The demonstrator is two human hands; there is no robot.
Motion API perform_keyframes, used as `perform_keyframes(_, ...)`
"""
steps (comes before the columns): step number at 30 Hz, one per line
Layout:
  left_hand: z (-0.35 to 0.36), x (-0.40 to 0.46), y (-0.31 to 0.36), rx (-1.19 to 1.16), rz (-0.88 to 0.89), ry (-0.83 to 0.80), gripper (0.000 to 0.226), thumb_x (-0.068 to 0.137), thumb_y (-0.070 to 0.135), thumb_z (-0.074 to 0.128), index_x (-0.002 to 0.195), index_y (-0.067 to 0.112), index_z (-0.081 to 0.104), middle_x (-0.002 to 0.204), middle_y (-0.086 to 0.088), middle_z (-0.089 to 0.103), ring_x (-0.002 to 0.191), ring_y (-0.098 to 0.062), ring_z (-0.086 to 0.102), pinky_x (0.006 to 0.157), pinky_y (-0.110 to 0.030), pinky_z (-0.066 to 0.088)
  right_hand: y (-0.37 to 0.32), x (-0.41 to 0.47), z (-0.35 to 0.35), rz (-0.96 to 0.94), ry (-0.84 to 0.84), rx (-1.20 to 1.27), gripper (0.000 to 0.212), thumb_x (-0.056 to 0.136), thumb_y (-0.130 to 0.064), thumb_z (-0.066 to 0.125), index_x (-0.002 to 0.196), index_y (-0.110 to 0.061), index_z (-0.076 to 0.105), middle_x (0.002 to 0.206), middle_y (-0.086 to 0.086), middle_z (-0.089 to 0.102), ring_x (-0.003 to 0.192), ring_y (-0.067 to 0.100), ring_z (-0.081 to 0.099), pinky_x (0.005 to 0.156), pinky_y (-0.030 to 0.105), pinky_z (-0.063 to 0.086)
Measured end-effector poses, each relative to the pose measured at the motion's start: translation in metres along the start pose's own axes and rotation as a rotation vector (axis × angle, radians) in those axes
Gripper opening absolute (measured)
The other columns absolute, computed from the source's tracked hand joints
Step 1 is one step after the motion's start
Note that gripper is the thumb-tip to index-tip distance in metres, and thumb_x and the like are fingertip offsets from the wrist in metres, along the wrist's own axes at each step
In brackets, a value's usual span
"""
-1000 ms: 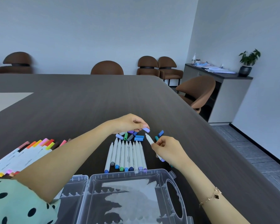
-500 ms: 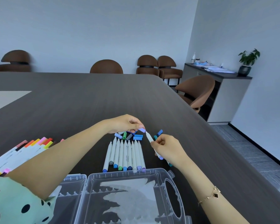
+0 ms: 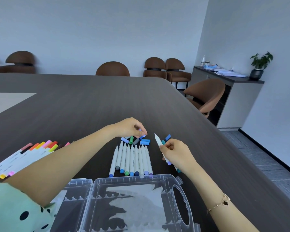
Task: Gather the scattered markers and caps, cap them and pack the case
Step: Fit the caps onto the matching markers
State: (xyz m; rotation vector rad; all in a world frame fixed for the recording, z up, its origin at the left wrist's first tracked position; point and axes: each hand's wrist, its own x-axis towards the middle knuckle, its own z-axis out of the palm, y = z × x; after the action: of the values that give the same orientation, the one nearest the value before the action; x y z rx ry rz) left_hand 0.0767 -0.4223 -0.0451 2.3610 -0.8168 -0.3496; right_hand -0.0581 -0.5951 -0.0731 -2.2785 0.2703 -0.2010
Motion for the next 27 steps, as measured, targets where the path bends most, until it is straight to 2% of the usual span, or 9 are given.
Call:
perform_keyframes(3, 0.001, 0.000, 0.001, -0.034, -0.017, 0.070, 0.009, 0.091, 0.013, 0.061, 0.099, 0.010, 0.064, 0.100, -0.006, 0.069, 0.081, -0.008, 0.069, 0.073, -0.017, 0.054, -0.001, -0.001, 0.001, -0.005, -0.008, -0.015, 0.023, 0.093, -0.027, 0.052, 0.087, -0.008, 0.062, 0.063, 0.001, 0.066, 0.054, 0.009, 0.056, 0.066, 0.023, 0.050)
perform_keyframes(6, 0.002, -0.003, 0.004, 0.001, -0.001, 0.105, 0.006, 0.094, 0.009, 0.054, 0.099, 0.009, 0.055, 0.094, -0.005, 0.066, 0.078, -0.010, 0.069, 0.075, -0.021, 0.056, 0.000, -0.001, 0.002, -0.003, -0.009, -0.014, 0.024, 0.093, -0.027, 0.052, 0.088, -0.006, 0.063, 0.058, -0.002, 0.063, 0.051, 0.008, 0.055, 0.060, 0.019, 0.047)
perform_keyframes(9, 0.003, -0.004, 0.008, 0.171, 0.028, 0.104, 0.011, 0.090, 0.007, 0.055, 0.099, 0.010, 0.061, 0.085, 0.003, 0.058, 0.078, -0.011, 0.065, 0.073, -0.023, 0.052, 0.000, -0.001, 0.002, 0.001, -0.011, -0.010, 0.024, 0.093, -0.027, 0.052, 0.089, -0.005, 0.063, 0.059, -0.002, 0.063, 0.051, 0.008, 0.055, 0.059, 0.017, 0.046)
perform_keyframes(12, 0.005, -0.003, 0.012, 0.332, 0.066, 0.123, 0.015, 0.090, 0.009, 0.058, 0.098, 0.014, 0.069, 0.081, 0.011, 0.050, 0.086, -0.010, 0.052, 0.064, -0.013, 0.036, -0.001, -0.002, 0.002, 0.002, -0.016, -0.008, 0.025, 0.093, -0.027, 0.052, 0.090, -0.005, 0.063, 0.061, -0.001, 0.063, 0.051, 0.009, 0.054, 0.058, 0.017, 0.046)
perform_keyframes(17, 0.006, -0.004, 0.017, 0.348, 0.063, 0.154, 0.014, 0.090, 0.007, 0.056, 0.096, 0.009, 0.069, 0.084, 0.001, 0.056, 0.082, -0.010, 0.050, 0.060, -0.008, 0.031, -0.003, -0.003, 0.001, 0.006, -0.029, -0.010, 0.024, 0.094, -0.027, 0.051, 0.091, -0.006, 0.063, 0.058, -0.004, 0.060, 0.049, 0.009, 0.053, 0.056, 0.015, 0.043)
perform_keyframes(21, 0.005, -0.002, 0.019, 0.114, -0.060, 0.236, 0.014, 0.087, 0.004, 0.057, 0.093, 0.000, 0.068, 0.088, -0.009, 0.067, 0.076, -0.010, 0.061, 0.059, -0.007, 0.041, -0.005, -0.006, 0.000, -0.003, -0.051, -0.009, 0.025, 0.094, -0.027, 0.051, 0.090, -0.006, 0.063, 0.056, -0.004, 0.060, 0.048, 0.007, 0.054, 0.053, 0.012, 0.040)
perform_keyframes(23, 0.004, -0.001, 0.023, -0.101, -0.150, 0.265, 0.015, 0.087, 0.005, 0.057, 0.096, 0.002, 0.069, 0.089, -0.004, 0.069, 0.078, -0.008, 0.068, 0.067, -0.011, 0.052, -0.007, -0.007, 0.000, -0.009, -0.078, -0.004, 0.022, 0.094, -0.027, 0.051, 0.088, -0.009, 0.062, 0.057, -0.004, 0.062, 0.049, 0.006, 0.055, 0.053, 0.012, 0.039)
perform_keyframes(25, 0.006, 0.001, 0.028, -0.316, -0.243, 0.261, 0.018, 0.086, 0.003, 0.057, 0.101, 0.000, 0.068, 0.102, -0.005, 0.067, 0.086, -0.013, 0.070, 0.081, -0.023, 0.056, -0.010, -0.009, -0.001, -0.016, -0.114, 0.020, 0.020, 0.093, -0.027, 0.051, 0.087, -0.011, 0.061, 0.058, -0.004, 0.064, 0.049, 0.004, 0.056, 0.052, 0.011, 0.039)
perform_keyframes(27, 0.009, 0.001, 0.034, -0.511, -0.340, 0.244, 0.021, 0.087, 0.000, 0.058, 0.107, -0.003, 0.064, 0.118, -0.008, 0.059, 0.090, -0.014, 0.068, 0.078, -0.022, 0.056, -0.012, -0.011, -0.002, -0.025, -0.151, 0.047, 0.019, 0.093, -0.027, 0.051, 0.084, -0.012, 0.060, 0.057, -0.005, 0.065, 0.045, 0.001, 0.054, 0.051, 0.011, 0.037)
